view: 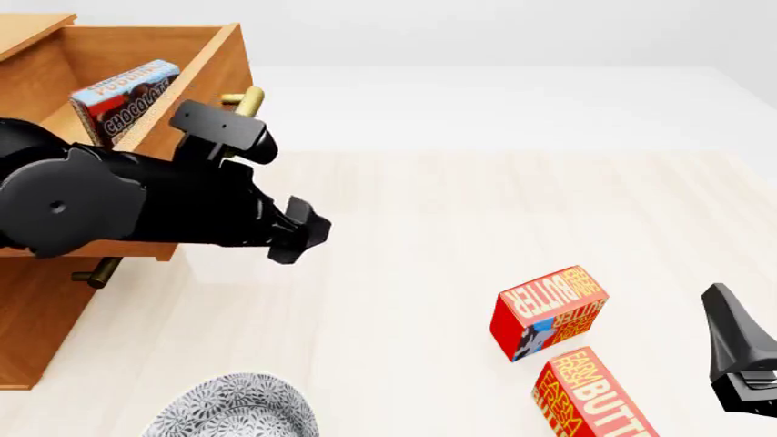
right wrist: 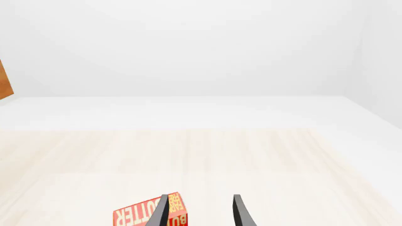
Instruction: Put the chocolate pudding in the top drawer of the cabinet and close it.
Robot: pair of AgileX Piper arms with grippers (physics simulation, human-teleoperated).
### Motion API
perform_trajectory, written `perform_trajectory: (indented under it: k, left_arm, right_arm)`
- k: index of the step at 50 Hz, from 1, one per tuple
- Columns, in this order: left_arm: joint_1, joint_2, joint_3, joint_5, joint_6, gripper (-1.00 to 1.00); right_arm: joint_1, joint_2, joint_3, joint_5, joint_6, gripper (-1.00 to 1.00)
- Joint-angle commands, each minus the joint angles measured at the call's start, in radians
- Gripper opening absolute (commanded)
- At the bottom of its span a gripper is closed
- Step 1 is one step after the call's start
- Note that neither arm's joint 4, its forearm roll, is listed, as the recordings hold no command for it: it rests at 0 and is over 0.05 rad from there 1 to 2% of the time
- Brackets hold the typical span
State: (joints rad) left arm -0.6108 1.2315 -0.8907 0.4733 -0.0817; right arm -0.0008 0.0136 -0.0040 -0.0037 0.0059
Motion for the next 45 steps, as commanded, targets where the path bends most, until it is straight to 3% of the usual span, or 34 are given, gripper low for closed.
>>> perform_trajectory:
  k: [1,20,45]
  left_arm:
    - [0.029,0.01,0.006,-0.004,-0.043,1.0]
    - [0.069,0.006,0.016,-0.014,-0.052,1.0]
    - [0.171,-0.06,0.073,-0.032,0.04,1.0]
  right_arm:
    - [0.0,0.0,0.0,0.0,0.0,1.0]
    - [0.0,0.0,0.0,0.0,0.0,1.0]
    - [0.0,0.0,0.0,0.0,0.0,1.0]
